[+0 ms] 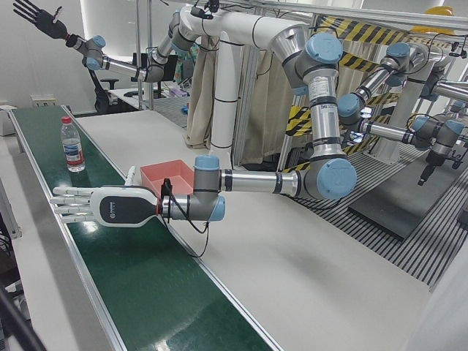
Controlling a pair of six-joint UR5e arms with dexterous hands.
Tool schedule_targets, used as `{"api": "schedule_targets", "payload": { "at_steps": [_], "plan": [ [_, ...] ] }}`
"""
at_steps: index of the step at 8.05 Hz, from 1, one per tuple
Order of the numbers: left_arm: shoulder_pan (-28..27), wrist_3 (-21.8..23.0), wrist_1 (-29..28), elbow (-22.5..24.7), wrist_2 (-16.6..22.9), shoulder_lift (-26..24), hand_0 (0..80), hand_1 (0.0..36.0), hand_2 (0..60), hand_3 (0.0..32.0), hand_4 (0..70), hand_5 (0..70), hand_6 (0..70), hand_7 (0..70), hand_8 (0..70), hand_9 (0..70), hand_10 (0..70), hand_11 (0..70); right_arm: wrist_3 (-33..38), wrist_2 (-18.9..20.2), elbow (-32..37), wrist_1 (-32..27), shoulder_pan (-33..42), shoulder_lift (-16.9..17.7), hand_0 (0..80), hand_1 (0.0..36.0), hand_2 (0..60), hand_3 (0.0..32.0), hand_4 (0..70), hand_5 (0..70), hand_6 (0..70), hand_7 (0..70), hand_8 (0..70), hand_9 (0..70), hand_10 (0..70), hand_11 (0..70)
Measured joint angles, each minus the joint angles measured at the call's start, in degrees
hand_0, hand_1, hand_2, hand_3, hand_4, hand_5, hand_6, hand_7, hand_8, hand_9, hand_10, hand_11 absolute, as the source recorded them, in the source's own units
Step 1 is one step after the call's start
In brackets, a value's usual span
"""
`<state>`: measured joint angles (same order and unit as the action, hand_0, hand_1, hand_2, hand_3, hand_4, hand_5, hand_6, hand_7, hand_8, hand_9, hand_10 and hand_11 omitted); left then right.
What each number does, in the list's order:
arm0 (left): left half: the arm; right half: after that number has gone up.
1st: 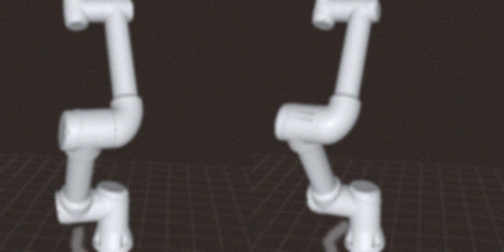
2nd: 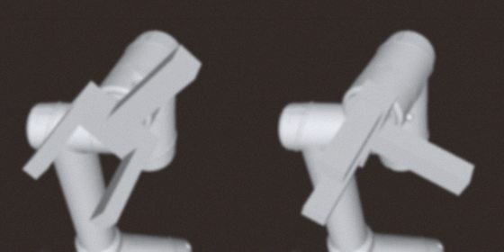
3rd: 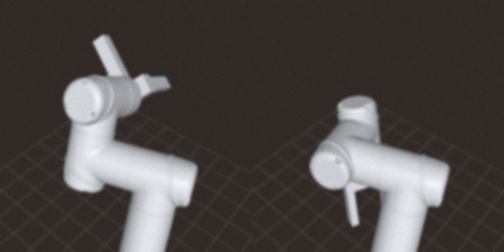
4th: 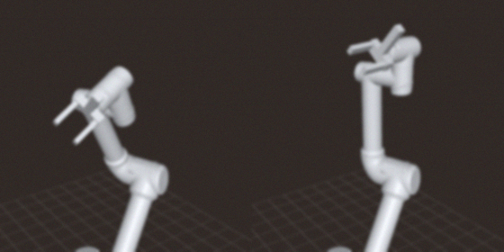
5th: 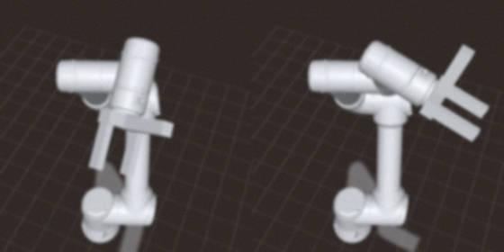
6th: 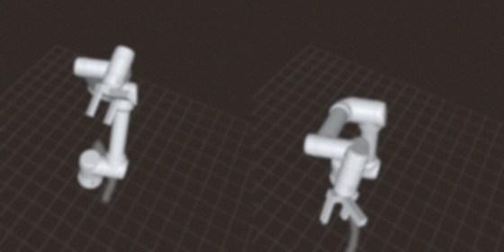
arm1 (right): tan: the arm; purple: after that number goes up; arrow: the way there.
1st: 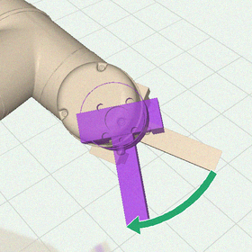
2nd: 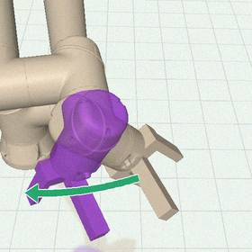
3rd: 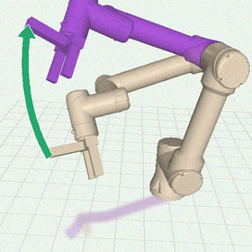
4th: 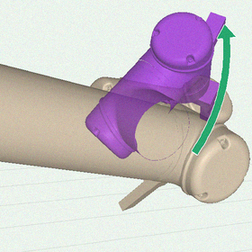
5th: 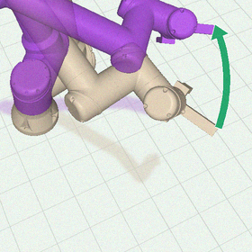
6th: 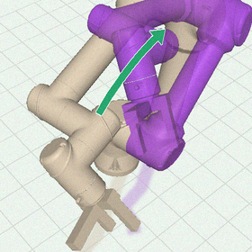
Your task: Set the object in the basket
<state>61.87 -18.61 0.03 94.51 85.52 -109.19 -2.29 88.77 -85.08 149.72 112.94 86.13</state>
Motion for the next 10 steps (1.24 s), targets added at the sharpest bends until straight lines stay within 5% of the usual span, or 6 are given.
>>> {"api": "schedule_targets", "payload": {
  "at_steps": [10],
  "plan": [
    [-0.15, 0.03, 1.62, 0.81, -0.35, -0.97, 52.4, 3.2, 0.0, 5.6, 0.0, 4.9, 0.0, 0.0, 0.1, 0.0, 1.6, 3.7, 0.00, 0.00, 0.00, 0.01, 0.00, 0.00, 0.0, 0.0, 0.0, 0.0, 0.0, 0.0, 0.0, 0.0, 0.0, 0.0, 0.0, 0.0]
  ]
}}
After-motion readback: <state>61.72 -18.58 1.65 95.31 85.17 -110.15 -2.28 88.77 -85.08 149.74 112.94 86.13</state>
